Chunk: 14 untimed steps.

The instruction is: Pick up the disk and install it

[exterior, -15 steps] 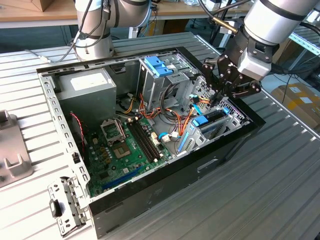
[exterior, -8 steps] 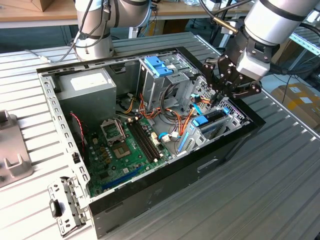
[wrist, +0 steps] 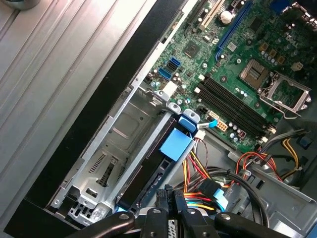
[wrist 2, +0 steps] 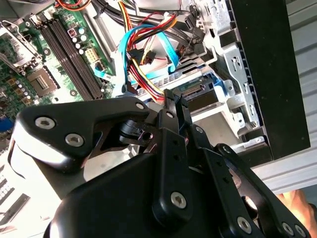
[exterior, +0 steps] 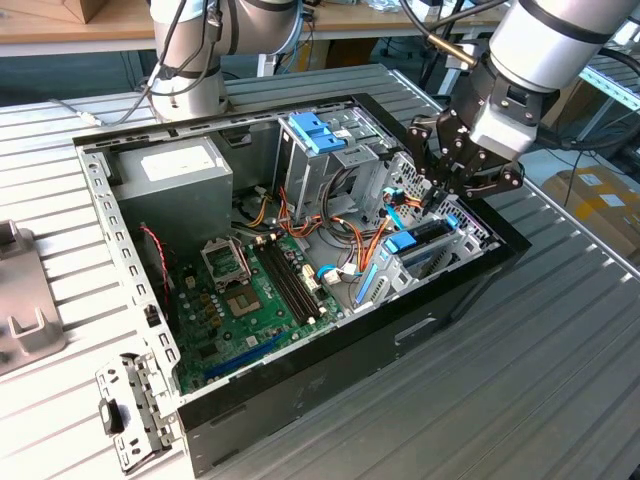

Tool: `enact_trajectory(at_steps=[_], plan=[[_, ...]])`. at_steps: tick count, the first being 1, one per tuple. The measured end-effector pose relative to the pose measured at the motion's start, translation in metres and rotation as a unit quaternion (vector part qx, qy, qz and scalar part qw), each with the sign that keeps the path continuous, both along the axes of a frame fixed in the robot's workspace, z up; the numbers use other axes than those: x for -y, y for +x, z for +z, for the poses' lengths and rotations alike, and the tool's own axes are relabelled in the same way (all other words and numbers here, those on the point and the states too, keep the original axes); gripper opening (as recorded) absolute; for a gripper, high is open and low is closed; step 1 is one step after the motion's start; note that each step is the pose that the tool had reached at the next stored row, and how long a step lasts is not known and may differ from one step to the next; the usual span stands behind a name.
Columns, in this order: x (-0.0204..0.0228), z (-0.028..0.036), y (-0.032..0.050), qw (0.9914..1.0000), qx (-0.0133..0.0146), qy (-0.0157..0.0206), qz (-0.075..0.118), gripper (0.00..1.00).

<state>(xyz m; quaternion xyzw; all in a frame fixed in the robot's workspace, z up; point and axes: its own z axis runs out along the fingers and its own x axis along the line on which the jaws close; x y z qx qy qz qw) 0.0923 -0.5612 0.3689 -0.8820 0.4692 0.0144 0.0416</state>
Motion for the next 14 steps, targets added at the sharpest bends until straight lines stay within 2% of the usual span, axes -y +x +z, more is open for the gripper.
enact_trajectory(at_steps=[14], plan=[[0.0006,-0.0011,0.0011,0.99966,0.0000,0.0000,-0.026,0.17]])
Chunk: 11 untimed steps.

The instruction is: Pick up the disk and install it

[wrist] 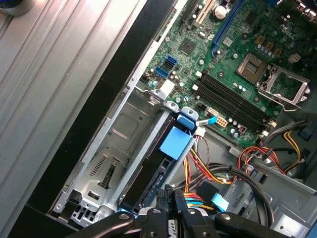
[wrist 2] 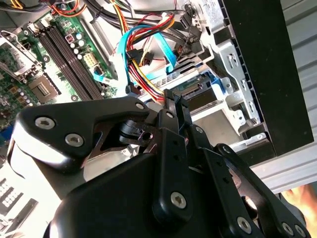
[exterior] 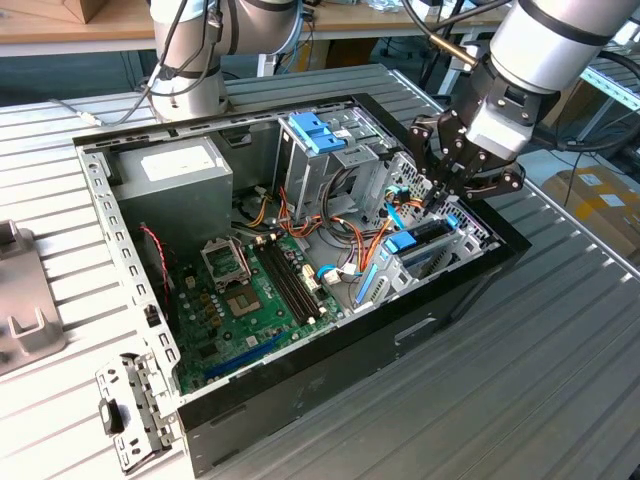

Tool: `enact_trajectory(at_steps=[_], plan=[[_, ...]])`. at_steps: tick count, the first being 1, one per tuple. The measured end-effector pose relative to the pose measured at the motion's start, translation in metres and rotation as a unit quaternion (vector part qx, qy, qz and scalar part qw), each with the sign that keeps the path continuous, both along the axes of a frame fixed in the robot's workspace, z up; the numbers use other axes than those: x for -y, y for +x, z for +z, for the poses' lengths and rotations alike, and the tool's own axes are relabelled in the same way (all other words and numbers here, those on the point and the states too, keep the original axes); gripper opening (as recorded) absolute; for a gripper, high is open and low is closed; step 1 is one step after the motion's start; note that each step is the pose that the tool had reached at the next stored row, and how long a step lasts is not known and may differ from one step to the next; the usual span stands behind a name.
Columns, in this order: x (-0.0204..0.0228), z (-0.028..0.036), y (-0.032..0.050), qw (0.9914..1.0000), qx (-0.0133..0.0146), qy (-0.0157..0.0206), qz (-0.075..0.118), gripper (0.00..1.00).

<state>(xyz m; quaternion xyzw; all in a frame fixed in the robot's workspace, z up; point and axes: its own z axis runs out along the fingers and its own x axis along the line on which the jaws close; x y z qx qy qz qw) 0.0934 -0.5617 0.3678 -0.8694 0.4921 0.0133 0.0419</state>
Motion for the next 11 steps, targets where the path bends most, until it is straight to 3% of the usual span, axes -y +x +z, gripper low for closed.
enact_trajectory(at_steps=[11], plan=[[0.0006,-0.0008,0.0004,0.99982,0.0000,0.0000,-0.019,0.17]])
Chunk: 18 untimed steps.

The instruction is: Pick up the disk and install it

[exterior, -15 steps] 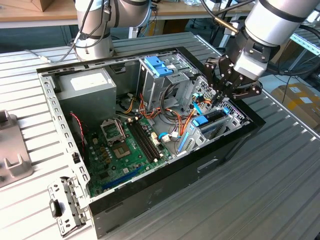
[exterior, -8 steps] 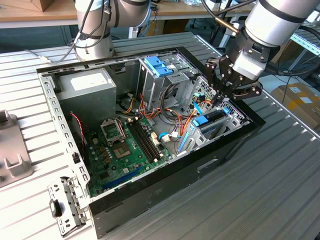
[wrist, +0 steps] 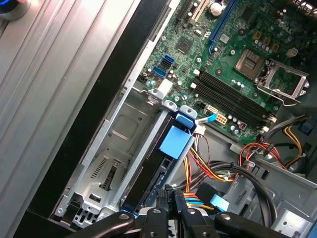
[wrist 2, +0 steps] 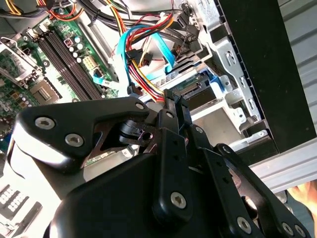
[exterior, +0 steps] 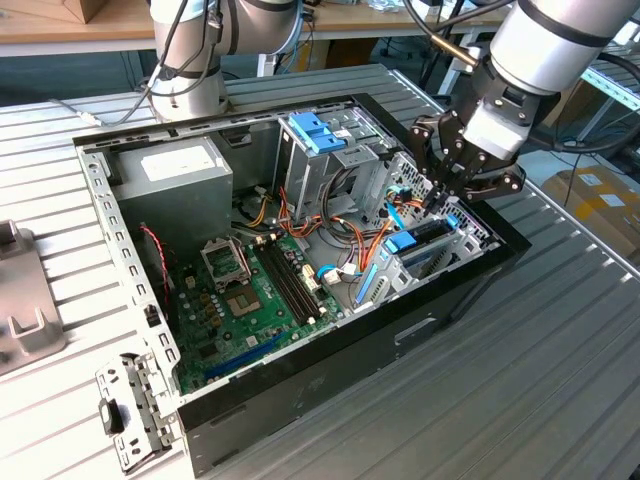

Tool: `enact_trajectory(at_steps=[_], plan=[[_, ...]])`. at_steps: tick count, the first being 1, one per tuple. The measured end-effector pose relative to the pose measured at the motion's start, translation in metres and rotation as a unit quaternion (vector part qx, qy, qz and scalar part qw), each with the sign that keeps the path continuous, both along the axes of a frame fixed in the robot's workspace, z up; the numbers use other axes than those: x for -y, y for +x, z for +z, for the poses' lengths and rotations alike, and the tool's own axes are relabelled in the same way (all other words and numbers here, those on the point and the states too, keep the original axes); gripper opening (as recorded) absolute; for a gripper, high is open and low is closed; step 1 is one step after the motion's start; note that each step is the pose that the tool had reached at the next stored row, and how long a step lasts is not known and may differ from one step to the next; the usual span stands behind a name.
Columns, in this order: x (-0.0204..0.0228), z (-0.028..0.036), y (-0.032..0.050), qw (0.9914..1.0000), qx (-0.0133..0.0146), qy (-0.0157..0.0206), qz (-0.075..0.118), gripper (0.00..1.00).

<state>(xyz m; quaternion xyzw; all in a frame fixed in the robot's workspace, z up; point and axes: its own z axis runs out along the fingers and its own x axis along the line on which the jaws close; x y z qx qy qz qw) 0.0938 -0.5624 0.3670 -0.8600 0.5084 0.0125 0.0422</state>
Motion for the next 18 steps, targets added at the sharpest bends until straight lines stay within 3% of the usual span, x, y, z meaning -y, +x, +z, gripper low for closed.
enact_trajectory(at_steps=[18], plan=[[0.0014,-0.0015,0.0007,0.99927,0.0000,0.0000,-0.038,0.17]])
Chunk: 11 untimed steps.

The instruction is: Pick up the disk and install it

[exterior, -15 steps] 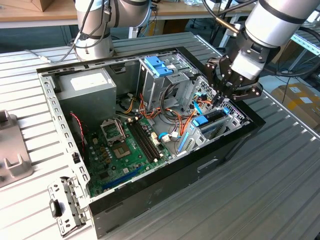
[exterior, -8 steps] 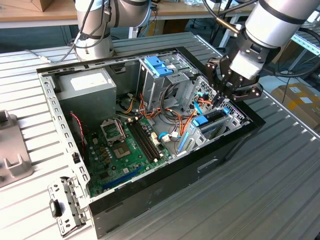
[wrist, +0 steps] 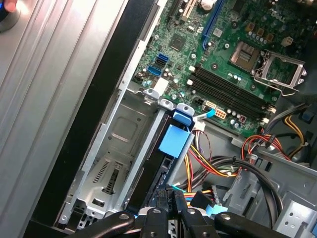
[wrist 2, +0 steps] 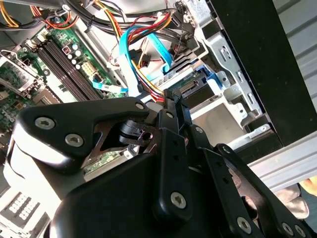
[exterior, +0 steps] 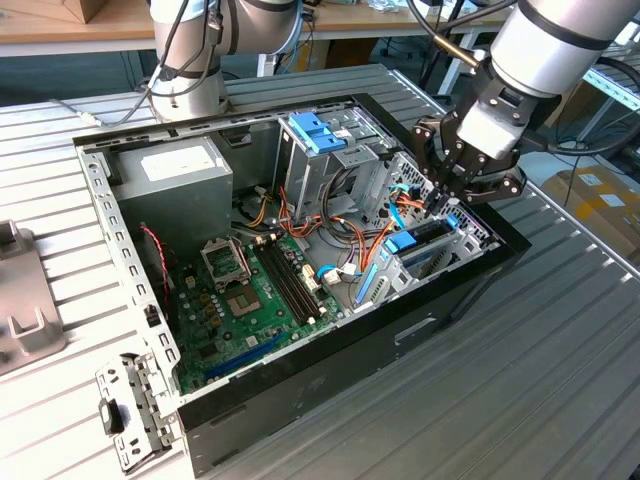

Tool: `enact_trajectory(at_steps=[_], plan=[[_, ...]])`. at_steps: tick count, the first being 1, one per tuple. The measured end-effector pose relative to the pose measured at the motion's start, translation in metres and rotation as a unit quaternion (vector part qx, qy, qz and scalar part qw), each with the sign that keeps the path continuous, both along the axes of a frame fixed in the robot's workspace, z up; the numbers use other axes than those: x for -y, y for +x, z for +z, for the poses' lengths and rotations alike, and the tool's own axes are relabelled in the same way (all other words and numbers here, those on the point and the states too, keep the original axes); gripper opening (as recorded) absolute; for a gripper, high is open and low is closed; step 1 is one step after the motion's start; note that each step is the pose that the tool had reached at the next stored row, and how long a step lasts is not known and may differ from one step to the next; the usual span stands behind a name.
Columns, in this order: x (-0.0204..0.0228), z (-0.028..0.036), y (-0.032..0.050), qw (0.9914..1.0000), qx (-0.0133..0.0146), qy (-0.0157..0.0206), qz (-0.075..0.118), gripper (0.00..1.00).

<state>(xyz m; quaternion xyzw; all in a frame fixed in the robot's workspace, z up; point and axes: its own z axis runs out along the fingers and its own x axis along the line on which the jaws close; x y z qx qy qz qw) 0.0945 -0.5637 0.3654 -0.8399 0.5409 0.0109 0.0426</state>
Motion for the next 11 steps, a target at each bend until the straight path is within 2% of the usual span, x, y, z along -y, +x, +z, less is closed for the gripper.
enact_trajectory(at_steps=[11], plan=[[0.0009,-0.0011,0.0007,0.99974,0.0000,0.0000,-0.023,0.17]])
